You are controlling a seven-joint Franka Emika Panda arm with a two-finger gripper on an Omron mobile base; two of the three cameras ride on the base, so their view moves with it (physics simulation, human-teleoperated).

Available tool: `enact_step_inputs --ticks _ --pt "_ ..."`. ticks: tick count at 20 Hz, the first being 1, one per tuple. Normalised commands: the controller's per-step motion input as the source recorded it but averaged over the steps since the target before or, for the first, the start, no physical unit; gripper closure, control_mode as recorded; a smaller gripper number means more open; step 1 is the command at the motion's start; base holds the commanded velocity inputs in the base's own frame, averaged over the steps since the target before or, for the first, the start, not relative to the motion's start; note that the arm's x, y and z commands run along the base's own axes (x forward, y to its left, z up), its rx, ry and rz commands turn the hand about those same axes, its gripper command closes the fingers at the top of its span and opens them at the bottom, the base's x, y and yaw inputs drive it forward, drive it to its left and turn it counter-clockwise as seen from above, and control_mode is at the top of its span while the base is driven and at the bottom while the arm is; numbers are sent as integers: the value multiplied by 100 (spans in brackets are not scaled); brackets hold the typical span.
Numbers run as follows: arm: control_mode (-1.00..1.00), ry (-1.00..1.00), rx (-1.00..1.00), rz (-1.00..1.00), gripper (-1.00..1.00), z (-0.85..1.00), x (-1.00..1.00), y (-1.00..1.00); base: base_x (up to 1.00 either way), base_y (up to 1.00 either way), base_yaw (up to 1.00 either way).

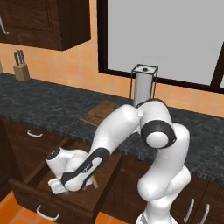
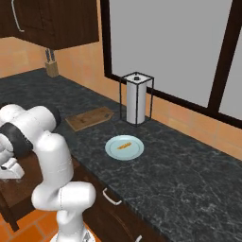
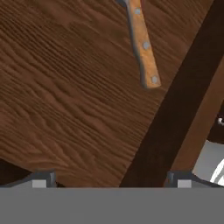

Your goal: Pick up the knife from the drawer and place it on the cutting board. Then place the meat from the plate to the cutting board.

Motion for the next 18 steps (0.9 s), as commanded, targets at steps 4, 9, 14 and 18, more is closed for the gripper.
enact_step_inputs --ticks 4,9,14,18 --pt "-100 -2 -1 0 -100 70 94 -61 0 0 0" --pt "-100 4 -1 0 -100 -36 79 -71 0 0 0" --pt "-100 2 0 0 -100 -66 60 -15 0 0 0" --pt "-100 4 7 0 -100 -47 46 25 0 0 0"
